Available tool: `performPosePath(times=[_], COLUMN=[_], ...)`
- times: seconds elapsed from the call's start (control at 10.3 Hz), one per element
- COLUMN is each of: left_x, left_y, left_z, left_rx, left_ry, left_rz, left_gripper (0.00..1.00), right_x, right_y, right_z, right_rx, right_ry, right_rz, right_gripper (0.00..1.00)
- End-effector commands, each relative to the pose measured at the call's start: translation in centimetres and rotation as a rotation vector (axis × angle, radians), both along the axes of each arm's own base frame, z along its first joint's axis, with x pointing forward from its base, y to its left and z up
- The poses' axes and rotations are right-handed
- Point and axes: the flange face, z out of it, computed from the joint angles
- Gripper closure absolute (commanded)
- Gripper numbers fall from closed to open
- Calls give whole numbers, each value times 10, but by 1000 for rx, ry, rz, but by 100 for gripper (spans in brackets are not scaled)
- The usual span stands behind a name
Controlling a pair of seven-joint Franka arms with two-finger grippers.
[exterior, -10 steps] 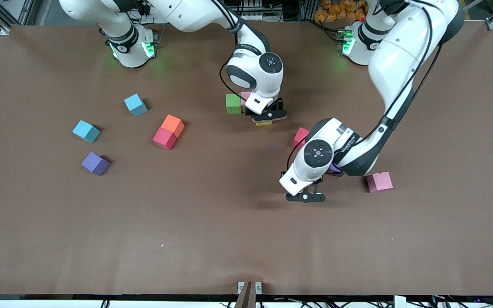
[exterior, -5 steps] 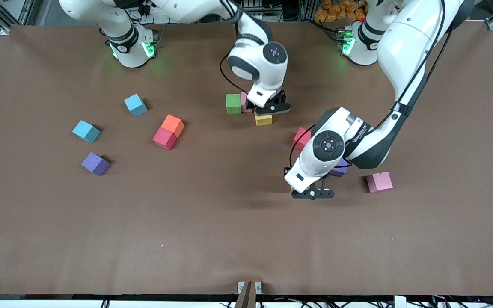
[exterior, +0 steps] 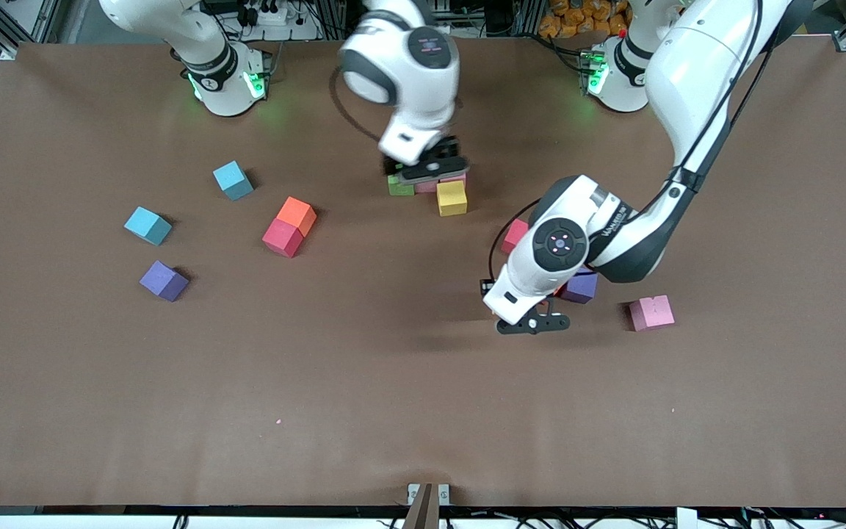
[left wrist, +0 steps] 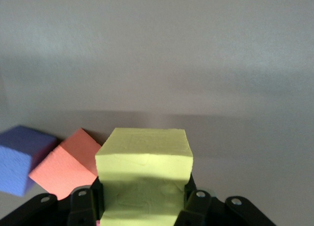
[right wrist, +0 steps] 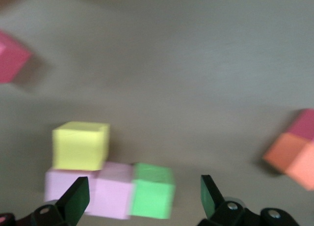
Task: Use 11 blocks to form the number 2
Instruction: 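Grasp the lavender cube with the right gripper while the left gripper places yellow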
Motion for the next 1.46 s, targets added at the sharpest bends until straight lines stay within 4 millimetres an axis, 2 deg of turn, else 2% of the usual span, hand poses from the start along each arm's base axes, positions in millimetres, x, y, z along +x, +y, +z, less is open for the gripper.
performPosePath(times=[0.0, 0.1, 0.19, 0.29, 0.58, 0.68, 0.97, 1.07, 1.16, 1.26, 1.36], left_x=[-28, -39, -54, -71, -112, -122, -146, -151, -160, -168, -169], left_y=[-29, -38, -44, -51, -54, -55, -71, -72, -80, -86, -86], left_z=[0, -4, -8, -12, -37, -47, -59, -63, -68, -76, -81], left_rx=[18, 20, 23, 28, 3, -10, -5, -10, 4, 30, 50], left_ry=[34, 50, 73, 85, 49, 36, 39, 36, 17, 1, -24], left_rz=[109, 125, 117, 101, 69, 75, 46, 59, 51, 62, 72], left_gripper=[68, 68, 68, 68, 68, 68, 68, 68, 68, 69, 68], right_x=[14, 29, 47, 60, 82, 92, 122, 134, 143, 147, 150], right_y=[-99, -135, -178, -211, -268, -294, -379, -412, -444, -464, -485], right_z=[22, 23, 14, 6, -13, -16, -36, -50, -73, -88, -95], right_rx=[-15, -28, -47, -55, -53, -41, -19, -2, 18, 30, 10], right_ry=[-13, -2, 31, 59, 101, 104, 110, 110, 113, 103, 110], right_rz=[-23, 43, 95, 151, 183, 243, 310, 335, 349, 377, 389], right_gripper=[0, 0, 0, 0, 0, 0, 0, 0, 0, 0, 0])
